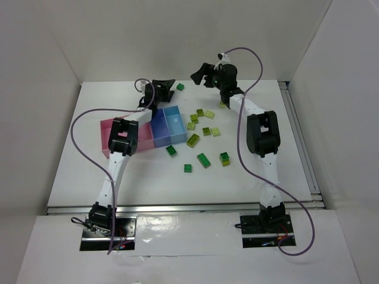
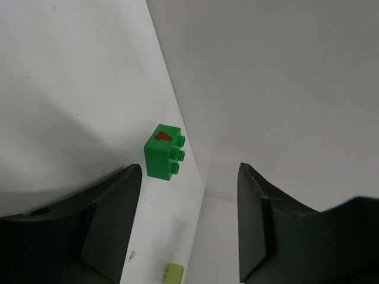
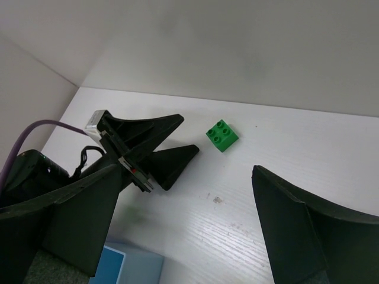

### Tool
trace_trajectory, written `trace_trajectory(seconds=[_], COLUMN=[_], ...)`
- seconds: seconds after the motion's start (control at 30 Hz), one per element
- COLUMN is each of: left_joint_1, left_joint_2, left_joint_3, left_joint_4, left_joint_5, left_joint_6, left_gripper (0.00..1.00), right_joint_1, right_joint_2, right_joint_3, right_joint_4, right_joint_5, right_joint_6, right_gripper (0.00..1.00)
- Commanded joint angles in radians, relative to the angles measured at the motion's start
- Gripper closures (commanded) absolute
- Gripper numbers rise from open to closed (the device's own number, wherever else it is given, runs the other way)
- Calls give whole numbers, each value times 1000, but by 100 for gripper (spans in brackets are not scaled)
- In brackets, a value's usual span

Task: Sort the legos into containers by color

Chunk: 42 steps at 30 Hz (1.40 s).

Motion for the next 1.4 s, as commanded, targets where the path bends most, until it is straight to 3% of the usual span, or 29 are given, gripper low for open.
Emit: trace_trajectory(seconds=[0.0,0.23,0.37,1.0,1.2,1.37], left_joint_1=[29,29,19,1,1,1], left_joint_2=[-24,128,137,106,88,-5], left_joint_3=[-39,211,221,303,261,225], left_joint_4=[16,-21,-30,-11,22,31], left_joint_5=[-30,-98,-151,-151,-110,-99], left_joint_6=[29,8,7,104,80,176], left_gripper=[28,25,25,19,20,19], right_joint_1=[-12,-12,-21,-21,-21,-12], right_joint_2=[-55,-46,-37,-39,-39,-39], right_joint_3=[-11,-11,-11,8,-1,61], right_joint_4=[26,35,35,16,16,-123], right_joint_5=[-27,-36,-36,-55,-64,-41], right_joint_6=[-15,-15,-6,-6,-6,-38], right_gripper=[1,1,1,1,1,1])
